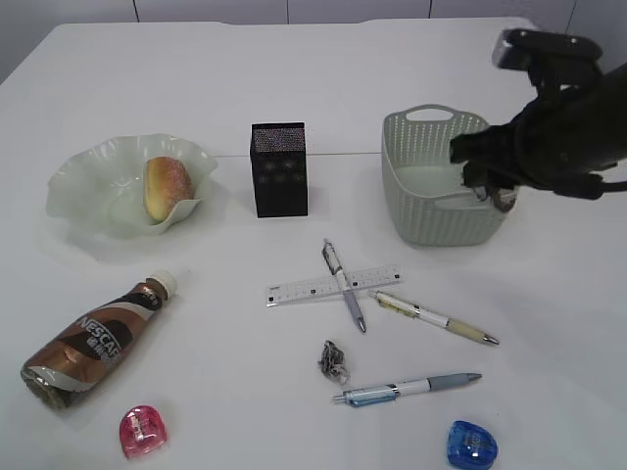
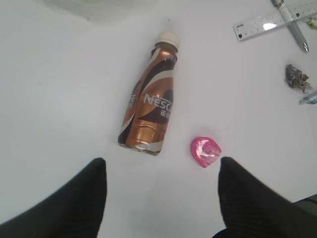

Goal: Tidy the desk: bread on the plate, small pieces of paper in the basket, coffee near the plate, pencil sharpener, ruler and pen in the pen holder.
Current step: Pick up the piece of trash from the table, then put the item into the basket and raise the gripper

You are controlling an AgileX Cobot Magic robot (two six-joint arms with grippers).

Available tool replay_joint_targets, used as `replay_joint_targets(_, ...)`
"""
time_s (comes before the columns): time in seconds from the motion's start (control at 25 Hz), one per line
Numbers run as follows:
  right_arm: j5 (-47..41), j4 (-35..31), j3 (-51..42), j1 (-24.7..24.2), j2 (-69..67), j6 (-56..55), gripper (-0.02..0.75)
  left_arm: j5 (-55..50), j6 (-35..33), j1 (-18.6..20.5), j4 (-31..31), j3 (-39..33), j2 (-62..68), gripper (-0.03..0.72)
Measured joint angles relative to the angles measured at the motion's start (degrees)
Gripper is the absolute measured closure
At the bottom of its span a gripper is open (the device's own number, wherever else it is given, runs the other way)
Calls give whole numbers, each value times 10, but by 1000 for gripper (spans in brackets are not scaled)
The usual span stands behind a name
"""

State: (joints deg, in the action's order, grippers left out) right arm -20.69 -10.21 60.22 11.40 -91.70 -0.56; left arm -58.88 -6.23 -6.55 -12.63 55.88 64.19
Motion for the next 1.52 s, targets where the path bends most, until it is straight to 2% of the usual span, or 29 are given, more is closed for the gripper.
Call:
replay_joint_targets(0.24,4,-1,64,0,-22,0,532,2,0,0,-1,0,0,174)
replay_joint_targets(0.48,0,-1,195,0,-140,0,520,10,0,0,-2,0,0,175)
replay_joint_targets(0.6,-21,-1,257,0,-202,0,449,13,0,0,-3,0,0,175)
replay_joint_targets(0.72,-42,-1,298,0,-236,0,330,13,0,0,-6,0,0,175)
replay_joint_targets(0.84,-46,9,312,0,-247,0,225,13,0,0,-6,0,0,175)
replay_joint_targets(0.92,-51,16,312,0,-248,0,195,13,0,0,-6,0,0,175)
replay_joint_targets(1.12,-109,16,312,0,-244,0,181,16,0,0,-7,0,0,175)
replay_joint_targets(1.52,-302,-1,318,7,-160,0,186,16,0,0,-12,0,0,175)
